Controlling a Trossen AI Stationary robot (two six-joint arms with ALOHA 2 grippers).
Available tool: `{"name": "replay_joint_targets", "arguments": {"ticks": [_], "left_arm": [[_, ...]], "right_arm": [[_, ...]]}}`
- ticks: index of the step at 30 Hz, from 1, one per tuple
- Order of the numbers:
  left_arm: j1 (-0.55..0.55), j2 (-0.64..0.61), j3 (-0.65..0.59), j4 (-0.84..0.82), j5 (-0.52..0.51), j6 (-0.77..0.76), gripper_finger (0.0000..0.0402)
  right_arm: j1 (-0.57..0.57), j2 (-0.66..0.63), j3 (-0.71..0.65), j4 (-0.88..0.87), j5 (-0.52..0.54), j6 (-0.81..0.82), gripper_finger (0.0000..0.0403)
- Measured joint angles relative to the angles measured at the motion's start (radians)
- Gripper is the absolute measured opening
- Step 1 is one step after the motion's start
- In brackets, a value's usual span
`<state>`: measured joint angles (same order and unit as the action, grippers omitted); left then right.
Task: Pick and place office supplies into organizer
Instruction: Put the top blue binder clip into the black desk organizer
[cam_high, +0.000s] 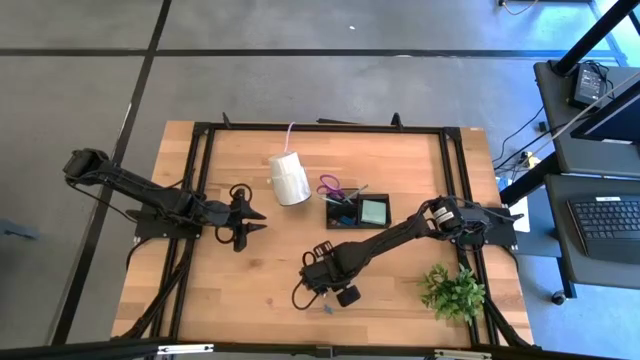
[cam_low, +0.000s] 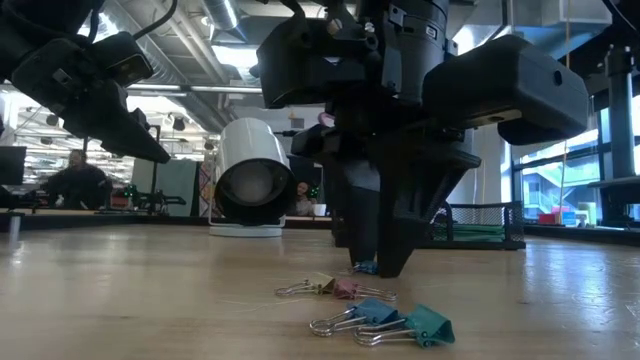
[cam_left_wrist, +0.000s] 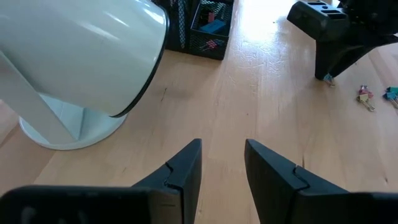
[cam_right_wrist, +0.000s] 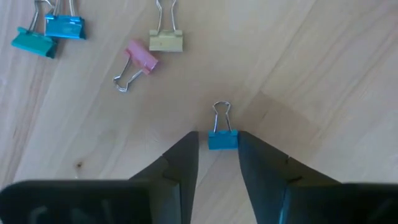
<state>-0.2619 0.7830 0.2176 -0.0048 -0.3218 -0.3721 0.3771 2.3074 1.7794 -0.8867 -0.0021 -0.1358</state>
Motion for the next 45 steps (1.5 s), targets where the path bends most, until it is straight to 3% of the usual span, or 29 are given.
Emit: {"name": "replay_joint_targets", "arguments": {"ticks": [5, 14, 21, 35, 45], "left_arm": [[0.000, 0.000, 0.000, 0.000, 0.000, 0.000, 0.0116], [0.000, 0.000, 0.000, 0.000, 0.000, 0.000, 0.0116], [0.000, 0.000, 0.000, 0.000, 0.000, 0.000, 0.0116], [0.000, 0.000, 0.000, -0.003, 0.000, 0.000, 0.0116], [0.000, 0.000, 0.000, -0.003, 0.000, 0.000, 0.0116]], "right_arm": [[0.000, 0.000, 0.000, 0.000, 0.000, 0.002, 0.0110], [0.000, 0.000, 0.001, 0.002, 0.001, 0.027, 0.0054], [-0.008, -0.022, -0.001, -0.010, 0.023, 0.177, 0.0063], [-0.093, -0.192, 0.000, -0.165, 0.300, 0.265, 0.0059], [-0.141, -0.185, -0.053, -0.238, 0.415, 0.347, 0.0061]]}}
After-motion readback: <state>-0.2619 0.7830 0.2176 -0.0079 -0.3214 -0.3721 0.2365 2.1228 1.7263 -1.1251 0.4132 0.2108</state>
